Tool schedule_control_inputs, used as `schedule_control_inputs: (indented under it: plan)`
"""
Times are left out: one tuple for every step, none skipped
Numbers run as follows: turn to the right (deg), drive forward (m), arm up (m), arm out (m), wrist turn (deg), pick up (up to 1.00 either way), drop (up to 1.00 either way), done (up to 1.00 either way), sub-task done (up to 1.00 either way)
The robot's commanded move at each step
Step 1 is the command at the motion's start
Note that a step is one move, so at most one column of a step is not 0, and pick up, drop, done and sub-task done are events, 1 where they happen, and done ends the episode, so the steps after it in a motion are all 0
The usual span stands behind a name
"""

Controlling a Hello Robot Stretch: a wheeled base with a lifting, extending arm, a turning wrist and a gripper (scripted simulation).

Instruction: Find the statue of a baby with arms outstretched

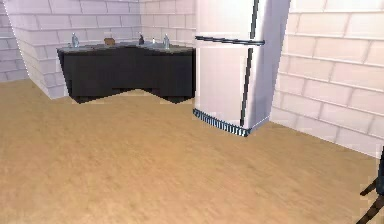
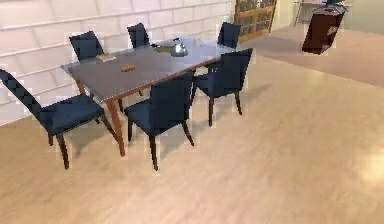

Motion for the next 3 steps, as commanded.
schedule_control_inputs:
  plan:
    - [6.0, 0.00, 0.00, 0.00, 0.0, 0.00, 0.00, 0.00, 0.00]
    - [0.0, 0.10, 0.00, 0.00, 0.0, 0.00, 0.00, 0.00, 0.00]
    - [-45.0, 0.00, 0.00, 0.00, 0.0, 0.00, 0.00, 0.00, 0.00]
